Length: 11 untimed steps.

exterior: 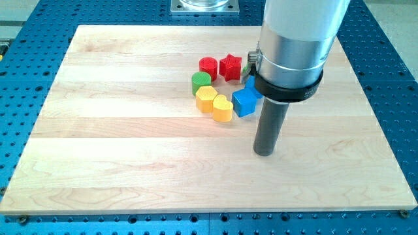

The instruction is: Separate the green star from the group of blocks

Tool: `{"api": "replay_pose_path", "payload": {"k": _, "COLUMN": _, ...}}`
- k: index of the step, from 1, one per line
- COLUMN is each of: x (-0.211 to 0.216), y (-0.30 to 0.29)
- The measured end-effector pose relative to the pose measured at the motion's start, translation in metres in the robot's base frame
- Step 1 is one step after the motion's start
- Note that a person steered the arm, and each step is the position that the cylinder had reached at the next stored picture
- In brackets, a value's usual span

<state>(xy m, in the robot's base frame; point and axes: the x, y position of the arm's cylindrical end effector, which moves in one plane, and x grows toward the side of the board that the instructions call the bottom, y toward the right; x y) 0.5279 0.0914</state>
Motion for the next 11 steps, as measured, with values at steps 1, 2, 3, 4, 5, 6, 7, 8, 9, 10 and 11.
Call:
{"api": "replay_pose_path", "payload": {"k": 1, "x": -0.034, "y": 0.0}}
{"api": "replay_pose_path", "payload": {"k": 2, "x": -0.055, "y": 0.002}}
{"api": "replay_pose_path", "payload": {"k": 3, "x": -0.076, "y": 0.006}}
{"api": "replay_pose_path", "payload": {"k": 4, "x": -0.07, "y": -0.009}}
{"api": "replay_pose_path", "payload": {"k": 5, "x": -0.084, "y": 0.002}}
{"api": "replay_pose_path", "payload": {"k": 6, "x": -0.088, "y": 0.002}}
{"api": "replay_pose_path", "payload": {"k": 7, "x": -0.109, "y": -0.001}}
{"api": "replay_pose_path", "payload": {"k": 8, "x": -0.115, "y": -0.001}}
{"api": "replay_pose_path", "payload": {"k": 9, "x": -0.126, "y": -0.001}}
{"api": "replay_pose_path", "payload": {"k": 10, "x": -0.142, "y": 0.012}}
{"api": "replay_pose_path", "payload": {"k": 11, "x": -0.19, "y": 0.011}}
